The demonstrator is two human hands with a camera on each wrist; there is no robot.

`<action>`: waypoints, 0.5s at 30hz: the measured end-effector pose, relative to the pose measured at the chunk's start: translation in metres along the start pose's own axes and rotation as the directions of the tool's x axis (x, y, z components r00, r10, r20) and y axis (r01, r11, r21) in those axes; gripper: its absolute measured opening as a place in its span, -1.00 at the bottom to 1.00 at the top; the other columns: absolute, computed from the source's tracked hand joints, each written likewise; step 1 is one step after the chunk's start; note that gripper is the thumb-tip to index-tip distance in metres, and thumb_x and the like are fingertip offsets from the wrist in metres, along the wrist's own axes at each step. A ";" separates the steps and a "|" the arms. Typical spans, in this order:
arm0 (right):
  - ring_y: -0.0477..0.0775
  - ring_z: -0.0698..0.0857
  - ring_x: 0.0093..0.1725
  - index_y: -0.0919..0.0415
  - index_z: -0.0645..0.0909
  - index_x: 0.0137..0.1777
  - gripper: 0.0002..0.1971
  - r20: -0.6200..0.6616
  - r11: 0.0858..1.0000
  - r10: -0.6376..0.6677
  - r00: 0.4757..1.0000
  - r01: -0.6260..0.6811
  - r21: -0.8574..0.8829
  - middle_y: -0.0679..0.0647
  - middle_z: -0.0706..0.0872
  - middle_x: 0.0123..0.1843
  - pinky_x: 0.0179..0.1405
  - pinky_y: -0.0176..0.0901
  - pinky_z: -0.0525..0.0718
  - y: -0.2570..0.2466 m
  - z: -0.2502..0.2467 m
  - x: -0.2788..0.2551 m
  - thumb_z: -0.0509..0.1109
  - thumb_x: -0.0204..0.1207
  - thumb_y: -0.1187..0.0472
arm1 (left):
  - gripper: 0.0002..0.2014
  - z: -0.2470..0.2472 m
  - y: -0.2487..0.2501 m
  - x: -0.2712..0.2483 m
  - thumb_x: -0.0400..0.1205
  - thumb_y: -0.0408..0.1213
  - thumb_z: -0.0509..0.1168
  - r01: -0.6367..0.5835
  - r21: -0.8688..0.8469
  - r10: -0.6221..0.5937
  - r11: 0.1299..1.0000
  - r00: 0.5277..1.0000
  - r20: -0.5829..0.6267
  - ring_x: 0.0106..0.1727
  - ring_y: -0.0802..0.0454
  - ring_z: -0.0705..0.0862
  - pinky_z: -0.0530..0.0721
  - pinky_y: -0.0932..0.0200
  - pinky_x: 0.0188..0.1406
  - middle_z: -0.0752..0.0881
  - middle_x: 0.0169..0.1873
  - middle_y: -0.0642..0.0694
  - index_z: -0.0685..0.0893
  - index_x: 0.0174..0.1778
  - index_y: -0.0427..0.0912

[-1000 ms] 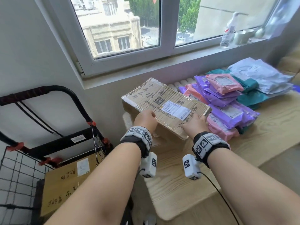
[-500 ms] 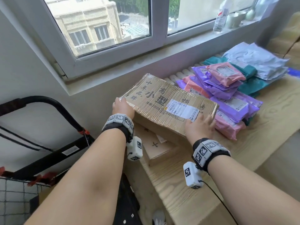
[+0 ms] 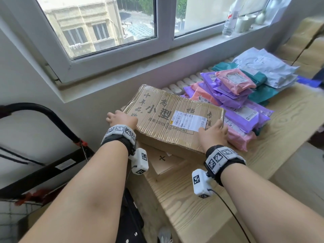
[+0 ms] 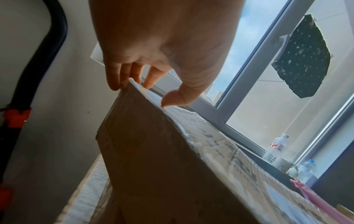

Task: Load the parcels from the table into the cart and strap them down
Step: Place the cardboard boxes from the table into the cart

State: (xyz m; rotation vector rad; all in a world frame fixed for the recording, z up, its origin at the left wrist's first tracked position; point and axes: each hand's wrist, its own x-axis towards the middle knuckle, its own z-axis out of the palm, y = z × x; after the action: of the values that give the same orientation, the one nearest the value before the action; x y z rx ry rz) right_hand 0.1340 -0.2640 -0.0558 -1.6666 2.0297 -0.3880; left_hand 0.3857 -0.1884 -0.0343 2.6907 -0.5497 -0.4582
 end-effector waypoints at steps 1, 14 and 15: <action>0.37 0.36 0.48 0.22 0.11 0.61 -0.29 0.025 1.000 0.019 1.000 -0.018 -0.007 0.34 0.29 0.53 0.40 0.19 0.42 0.000 -0.002 0.001 0.27 0.51 0.04 | -0.46 -0.001 -0.004 -0.003 0.49 -0.16 0.30 0.022 -0.001 -0.022 1.000 1.000 0.001 0.47 -0.24 0.29 0.40 -0.13 0.39 0.33 0.41 -0.29 0.45 0.37 -0.32; 0.42 0.41 0.43 0.28 0.20 0.51 -0.39 0.154 0.990 -0.085 0.984 0.102 -0.102 0.41 0.36 0.45 0.38 0.18 0.42 0.007 -0.027 -0.018 0.27 0.51 0.12 | -0.37 -0.006 -0.078 -0.077 0.49 -0.07 0.33 0.291 -0.222 -0.295 0.931 0.955 0.017 0.32 -0.30 0.57 0.54 -0.16 0.32 0.59 0.31 -0.27 0.35 0.43 -0.27; 0.43 0.41 0.42 0.29 0.20 0.51 -0.39 0.158 0.987 -0.105 0.982 0.122 -0.102 0.41 0.36 0.44 0.39 0.18 0.43 0.006 -0.028 -0.021 0.27 0.51 0.12 | -0.36 -0.007 -0.084 -0.085 0.50 -0.06 0.34 0.311 -0.233 -0.317 0.921 0.948 0.013 0.32 -0.29 0.58 0.55 -0.13 0.30 0.59 0.31 -0.27 0.34 0.45 -0.27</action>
State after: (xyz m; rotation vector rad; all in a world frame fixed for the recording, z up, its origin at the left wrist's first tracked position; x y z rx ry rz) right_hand 0.1166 -0.2448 -0.0312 -1.8256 1.8803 -0.1818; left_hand 0.3402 -0.0777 -0.0410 2.5558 -0.0458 -0.5360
